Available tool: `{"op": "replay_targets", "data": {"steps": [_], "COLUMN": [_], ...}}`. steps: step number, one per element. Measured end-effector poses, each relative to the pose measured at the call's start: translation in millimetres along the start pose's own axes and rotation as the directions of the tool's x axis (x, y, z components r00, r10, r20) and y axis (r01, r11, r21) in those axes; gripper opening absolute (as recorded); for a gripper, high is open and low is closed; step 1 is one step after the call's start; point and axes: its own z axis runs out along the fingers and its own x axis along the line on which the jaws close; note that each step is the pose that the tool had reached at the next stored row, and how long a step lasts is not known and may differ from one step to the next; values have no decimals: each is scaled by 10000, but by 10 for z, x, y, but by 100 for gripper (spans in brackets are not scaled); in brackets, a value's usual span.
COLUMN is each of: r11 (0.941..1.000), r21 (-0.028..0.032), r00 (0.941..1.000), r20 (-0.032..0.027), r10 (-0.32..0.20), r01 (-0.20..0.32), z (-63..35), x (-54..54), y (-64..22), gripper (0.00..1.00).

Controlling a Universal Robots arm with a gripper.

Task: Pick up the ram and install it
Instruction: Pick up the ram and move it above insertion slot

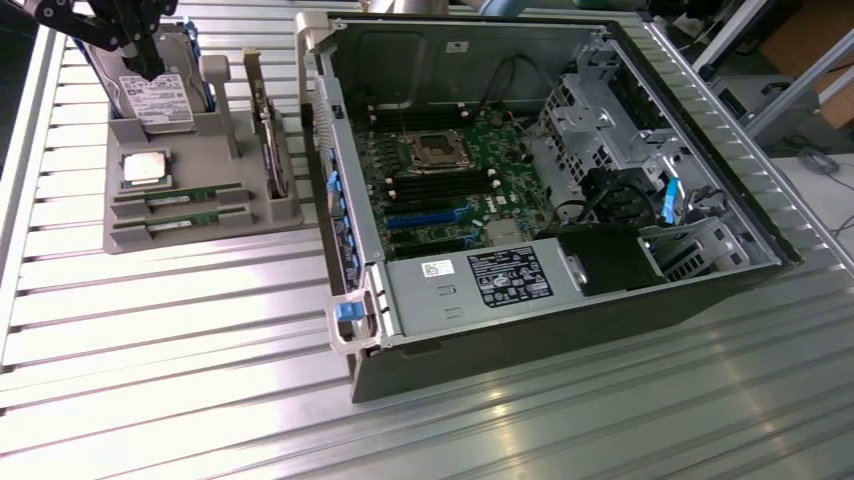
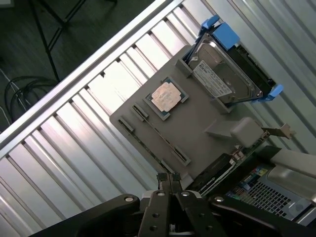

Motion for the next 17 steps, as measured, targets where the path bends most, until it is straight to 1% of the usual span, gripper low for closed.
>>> {"op": "replay_targets", "data": {"steps": [10,17], "r11": [9990,9971], "r21": [-12,-20], "r00": [9990,9971], "r20": [-20,-33], "r10": [-452,-765], "r01": [452,764], "z": [0,0], "x": [0,0], "y": [0,0], "gripper": [11,11]}}
